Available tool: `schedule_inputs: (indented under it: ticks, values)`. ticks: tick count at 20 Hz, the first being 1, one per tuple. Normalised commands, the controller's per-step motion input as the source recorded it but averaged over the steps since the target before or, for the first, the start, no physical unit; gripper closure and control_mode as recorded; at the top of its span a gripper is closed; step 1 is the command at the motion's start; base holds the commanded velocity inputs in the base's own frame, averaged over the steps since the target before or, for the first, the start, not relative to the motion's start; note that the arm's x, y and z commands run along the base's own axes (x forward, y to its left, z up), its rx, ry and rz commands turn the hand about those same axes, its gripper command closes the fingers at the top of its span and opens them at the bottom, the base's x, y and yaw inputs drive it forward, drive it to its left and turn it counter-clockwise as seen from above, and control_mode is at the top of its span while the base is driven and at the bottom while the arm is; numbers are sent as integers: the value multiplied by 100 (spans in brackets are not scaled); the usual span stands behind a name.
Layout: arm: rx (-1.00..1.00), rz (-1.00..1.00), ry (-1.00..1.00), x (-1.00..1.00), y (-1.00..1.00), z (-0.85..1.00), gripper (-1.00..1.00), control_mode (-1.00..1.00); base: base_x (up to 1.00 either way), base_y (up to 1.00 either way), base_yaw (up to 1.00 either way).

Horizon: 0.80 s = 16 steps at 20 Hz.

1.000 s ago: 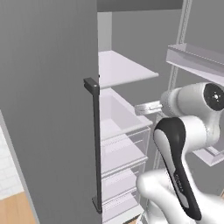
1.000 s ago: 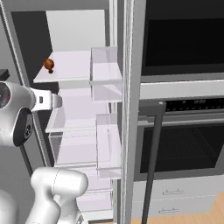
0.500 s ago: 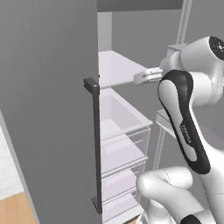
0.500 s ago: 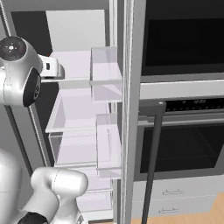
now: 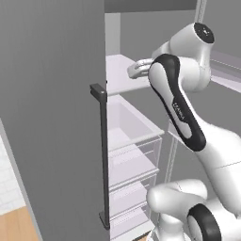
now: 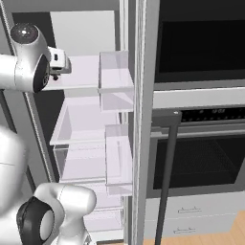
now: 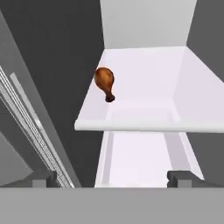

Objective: Place one bell pepper and one chicken drumstick in each tupperware on the nearby counter, to pack two identical lunches.

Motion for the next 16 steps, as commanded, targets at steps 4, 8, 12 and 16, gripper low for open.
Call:
schedule_inputs:
  ticks: [4, 8, 12, 16]
  values:
    - [3, 21, -7, 100, 24, -11, -100, -100, 0, 0, 0]
    - [8, 39, -6, 100, 3, -4, -100, -100, 0, 0, 0]
    - [1, 41, -7, 94, 32, -22, -100, -100, 0, 0, 0]
    - [-4, 9, -18, 53, 67, -7, -100, -100, 0, 0, 0]
